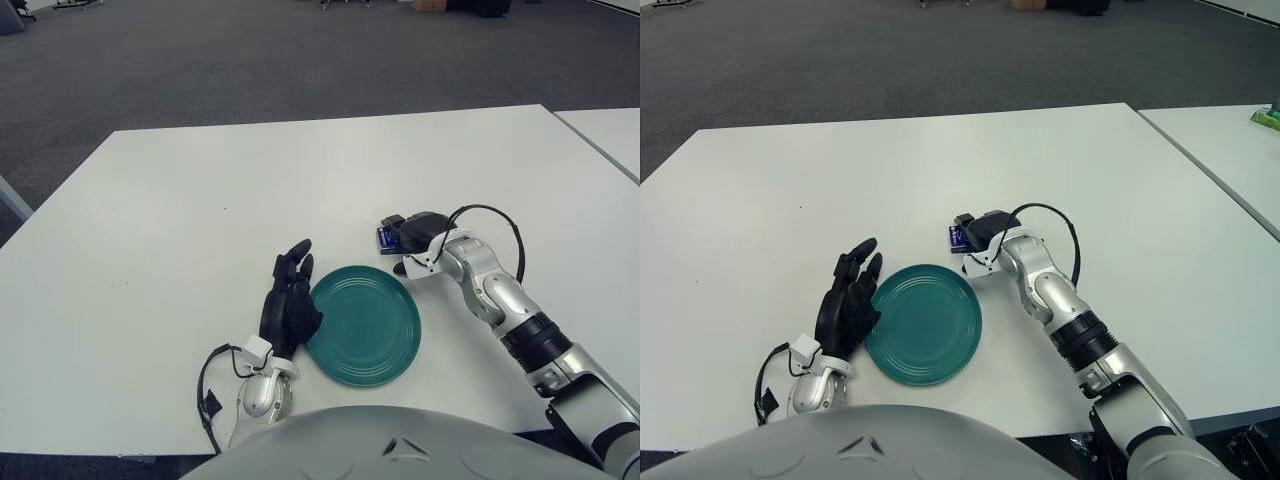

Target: Put the gum into the plate.

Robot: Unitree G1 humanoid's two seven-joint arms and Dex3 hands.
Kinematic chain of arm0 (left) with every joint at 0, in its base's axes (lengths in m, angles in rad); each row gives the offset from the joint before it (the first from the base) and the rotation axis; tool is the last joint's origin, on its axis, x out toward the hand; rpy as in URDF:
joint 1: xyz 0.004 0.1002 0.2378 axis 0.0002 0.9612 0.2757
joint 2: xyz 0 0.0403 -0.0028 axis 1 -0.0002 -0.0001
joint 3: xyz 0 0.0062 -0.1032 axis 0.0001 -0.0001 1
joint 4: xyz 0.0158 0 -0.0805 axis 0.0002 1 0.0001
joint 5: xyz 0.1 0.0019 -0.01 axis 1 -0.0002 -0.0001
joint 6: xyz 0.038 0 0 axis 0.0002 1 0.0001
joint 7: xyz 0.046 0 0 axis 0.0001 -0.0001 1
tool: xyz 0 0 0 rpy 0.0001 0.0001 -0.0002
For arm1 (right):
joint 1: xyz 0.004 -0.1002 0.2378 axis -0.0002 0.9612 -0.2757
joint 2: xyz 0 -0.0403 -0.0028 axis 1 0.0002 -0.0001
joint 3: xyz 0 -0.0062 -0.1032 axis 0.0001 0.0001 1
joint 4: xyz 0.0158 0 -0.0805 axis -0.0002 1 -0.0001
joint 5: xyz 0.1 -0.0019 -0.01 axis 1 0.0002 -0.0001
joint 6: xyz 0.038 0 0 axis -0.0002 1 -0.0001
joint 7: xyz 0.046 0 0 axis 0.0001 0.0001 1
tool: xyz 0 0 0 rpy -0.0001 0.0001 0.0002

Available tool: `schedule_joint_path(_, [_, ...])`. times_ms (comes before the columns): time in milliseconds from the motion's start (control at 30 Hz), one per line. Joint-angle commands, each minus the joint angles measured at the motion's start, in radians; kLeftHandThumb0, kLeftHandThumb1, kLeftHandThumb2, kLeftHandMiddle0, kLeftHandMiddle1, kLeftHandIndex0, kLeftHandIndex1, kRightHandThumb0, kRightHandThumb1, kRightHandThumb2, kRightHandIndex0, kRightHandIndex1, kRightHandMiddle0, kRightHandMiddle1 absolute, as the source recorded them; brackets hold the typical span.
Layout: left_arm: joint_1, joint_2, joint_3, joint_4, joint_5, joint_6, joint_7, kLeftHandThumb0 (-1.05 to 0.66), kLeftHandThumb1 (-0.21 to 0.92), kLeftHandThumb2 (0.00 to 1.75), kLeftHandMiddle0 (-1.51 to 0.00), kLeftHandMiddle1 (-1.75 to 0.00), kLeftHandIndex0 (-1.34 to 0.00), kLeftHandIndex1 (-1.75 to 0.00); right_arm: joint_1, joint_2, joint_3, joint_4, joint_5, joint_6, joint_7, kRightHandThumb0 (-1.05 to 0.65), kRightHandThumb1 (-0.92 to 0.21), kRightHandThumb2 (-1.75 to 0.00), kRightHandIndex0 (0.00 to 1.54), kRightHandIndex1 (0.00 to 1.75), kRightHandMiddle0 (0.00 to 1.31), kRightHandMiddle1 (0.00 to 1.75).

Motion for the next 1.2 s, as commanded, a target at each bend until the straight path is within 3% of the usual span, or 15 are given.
schedule_joint_path(0, [-0.032,-0.035,0.005,0.022,-0.020,0.029,-0.005,-1.05,0.92,1.00,-0.33,0.00,0.00,-0.79,-0.018,0.013,0.026,0.048,-0.025,0.005,-0.045,-0.79,-0.92,-0.50,0.32,0.03,0.00,0.40])
schedule_joint_path(133, [-0.035,-0.040,0.008,0.026,-0.037,0.015,-0.008,-1.05,0.92,1.01,-0.34,-0.01,0.00,-0.79,-0.026,0.030,0.035,0.104,-0.024,0.014,-0.121,-0.74,-0.92,-0.48,0.48,0.09,0.00,0.70])
schedule_joint_path(200, [-0.034,-0.040,0.007,0.024,-0.039,0.013,-0.007,-1.05,0.92,1.01,-0.35,-0.01,0.00,-0.80,-0.026,0.037,0.035,0.120,-0.020,0.016,-0.153,-0.73,-0.92,-0.47,0.49,0.31,0.01,0.82])
schedule_joint_path(233, [-0.033,-0.040,0.007,0.023,-0.039,0.012,-0.006,-1.05,0.92,1.00,-0.36,-0.01,0.00,-0.81,-0.026,0.040,0.035,0.128,-0.017,0.018,-0.167,-0.72,-0.92,-0.45,0.47,0.60,0.06,0.95])
schedule_joint_path(333, [-0.032,-0.038,0.005,0.021,-0.035,0.012,-0.003,-1.05,0.92,1.00,-0.36,-0.01,0.00,-0.81,-0.026,0.048,0.041,0.151,-0.013,0.015,-0.214,-0.69,-0.92,-0.44,0.40,1.19,0.13,1.20])
schedule_joint_path(467, [-0.033,-0.038,0.006,0.019,-0.033,0.016,0.001,-1.05,0.92,1.01,-0.36,-0.01,0.00,-0.79,0.041,0.041,0.065,0.050,-0.051,0.028,-0.257,-0.69,-0.92,-0.45,0.38,1.58,0.16,1.43])
schedule_joint_path(533, [-0.034,-0.038,0.006,0.019,-0.031,0.015,0.003,-1.05,0.92,1.01,-0.36,-0.01,0.00,-0.78,0.070,0.032,0.083,0.015,-0.079,0.030,-0.293,-0.70,-0.92,-0.48,0.42,1.66,0.17,1.54])
schedule_joint_path(600, [-0.033,-0.038,0.005,0.020,-0.030,0.011,0.004,-1.05,0.92,1.01,-0.36,-0.01,0.00,-0.77,0.072,0.032,0.114,0.068,-0.111,0.010,-0.398,-0.72,-0.92,-0.52,0.49,1.70,0.19,1.63])
schedule_joint_path(667, [-0.034,-0.037,0.006,0.024,-0.028,0.004,0.003,-1.05,0.92,1.02,-0.37,-0.01,0.00,-0.77,0.062,0.058,0.149,0.186,-0.132,-0.006,-0.541,-0.73,-0.92,-0.56,0.60,1.73,0.27,1.70])
schedule_joint_path(833, [-0.032,-0.033,0.007,0.023,-0.026,-0.006,0.003,-1.05,0.92,1.02,-0.40,-0.02,0.00,-0.79,0.028,0.114,0.187,0.420,-0.128,-0.035,-0.786,-0.72,-0.92,-0.60,0.74,1.74,0.39,1.74])
schedule_joint_path(1000, [-0.021,-0.022,0.008,-0.004,-0.052,0.000,-0.015,-1.05,0.92,1.03,-0.41,-0.02,0.00,-0.80,0.003,0.130,0.187,0.515,-0.095,-0.082,-0.928,-0.66,-0.92,-0.61,0.88,1.75,0.57,1.75])
schedule_joint_path(1167, [-0.013,-0.015,0.010,-0.024,-0.070,0.010,-0.024,-1.05,0.92,1.04,-0.40,-0.01,0.00,-0.77,-0.020,0.131,0.194,0.556,-0.082,-0.118,-1.013,-0.62,-0.92,-0.59,0.93,1.75,0.65,1.75])
